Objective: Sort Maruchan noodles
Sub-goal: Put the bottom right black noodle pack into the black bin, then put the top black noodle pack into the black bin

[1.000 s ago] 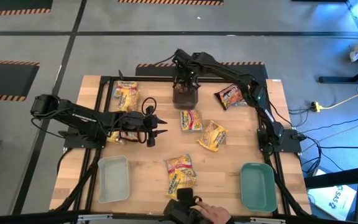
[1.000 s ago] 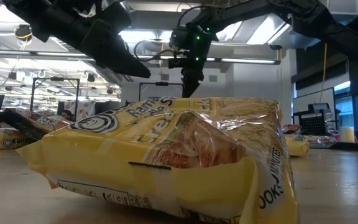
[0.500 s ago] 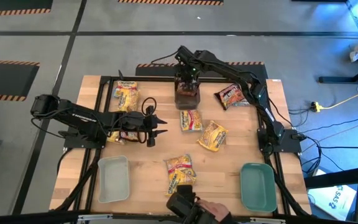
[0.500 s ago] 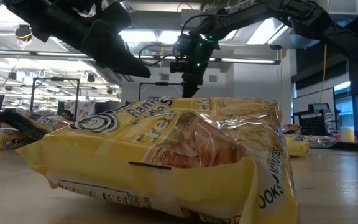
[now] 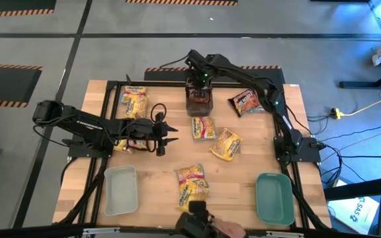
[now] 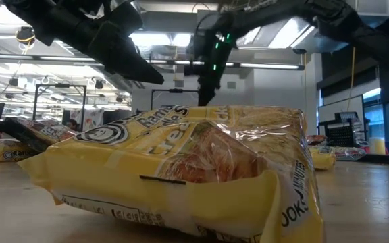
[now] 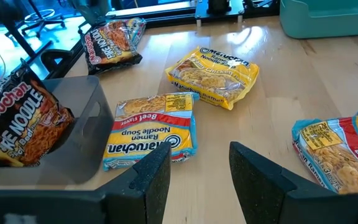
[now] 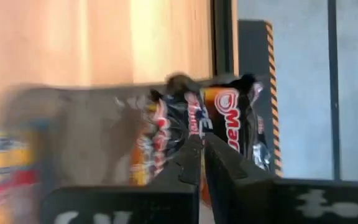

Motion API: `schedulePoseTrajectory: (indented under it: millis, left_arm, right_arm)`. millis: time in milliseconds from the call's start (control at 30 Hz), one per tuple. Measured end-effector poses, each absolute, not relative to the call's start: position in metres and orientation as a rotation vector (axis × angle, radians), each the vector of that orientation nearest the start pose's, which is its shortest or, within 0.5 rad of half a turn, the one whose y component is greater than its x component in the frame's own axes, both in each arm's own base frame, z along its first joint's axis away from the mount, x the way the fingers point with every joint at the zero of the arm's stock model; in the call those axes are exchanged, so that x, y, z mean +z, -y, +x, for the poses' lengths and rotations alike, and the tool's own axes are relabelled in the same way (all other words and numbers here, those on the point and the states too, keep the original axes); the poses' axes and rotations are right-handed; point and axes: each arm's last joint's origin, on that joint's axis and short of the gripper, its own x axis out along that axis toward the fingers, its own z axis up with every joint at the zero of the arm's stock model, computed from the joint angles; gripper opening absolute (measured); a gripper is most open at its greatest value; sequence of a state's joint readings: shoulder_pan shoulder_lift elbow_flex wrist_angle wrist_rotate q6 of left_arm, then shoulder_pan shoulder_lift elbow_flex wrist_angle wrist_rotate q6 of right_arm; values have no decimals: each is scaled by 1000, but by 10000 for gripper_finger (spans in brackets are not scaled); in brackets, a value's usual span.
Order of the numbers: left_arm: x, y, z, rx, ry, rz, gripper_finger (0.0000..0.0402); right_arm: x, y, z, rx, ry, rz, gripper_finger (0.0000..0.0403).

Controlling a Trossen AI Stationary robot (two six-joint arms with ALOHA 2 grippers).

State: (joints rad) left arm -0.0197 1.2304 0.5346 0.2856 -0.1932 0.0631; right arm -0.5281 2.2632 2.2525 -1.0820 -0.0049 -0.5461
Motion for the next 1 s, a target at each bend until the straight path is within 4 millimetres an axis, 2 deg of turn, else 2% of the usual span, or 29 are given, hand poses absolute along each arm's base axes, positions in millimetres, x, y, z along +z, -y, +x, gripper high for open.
schedulePoseTrajectory:
  millis: [100, 300, 467, 533, 633, 767, 900, 1000]
  left_arm:
    - [204, -1, 247, 159, -408, 101, 156]
    - [204, -2, 247, 204, -397, 59, 160]
    - [204, -2, 247, 211, -395, 32, 192]
    - [204, -2, 247, 211, -395, 31, 207]
    - [204, -2, 247, 210, -400, 31, 224]
    - [203, -3, 246, 210, -405, 33, 228]
    - [204, -3, 247, 207, -402, 48, 226]
    - [204, -3, 247, 206, -397, 50, 225]
  right_arm:
    - [299, 218, 406, -130, -1159, -110, 7]
    - [311, 164, 400, -26, -1278, 26, 7]
    - [298, 117, 400, 36, -1373, 27, 7]
    - [295, 102, 392, 29, -1381, 32, 7]
    - [286, 86, 374, -19, -1351, 41, 7]
    - [273, 72, 336, -104, -1266, 95, 7]
    - [259, 69, 292, -228, -1168, 175, 7]
    - [250, 74, 259, -383, -1098, 186, 7]
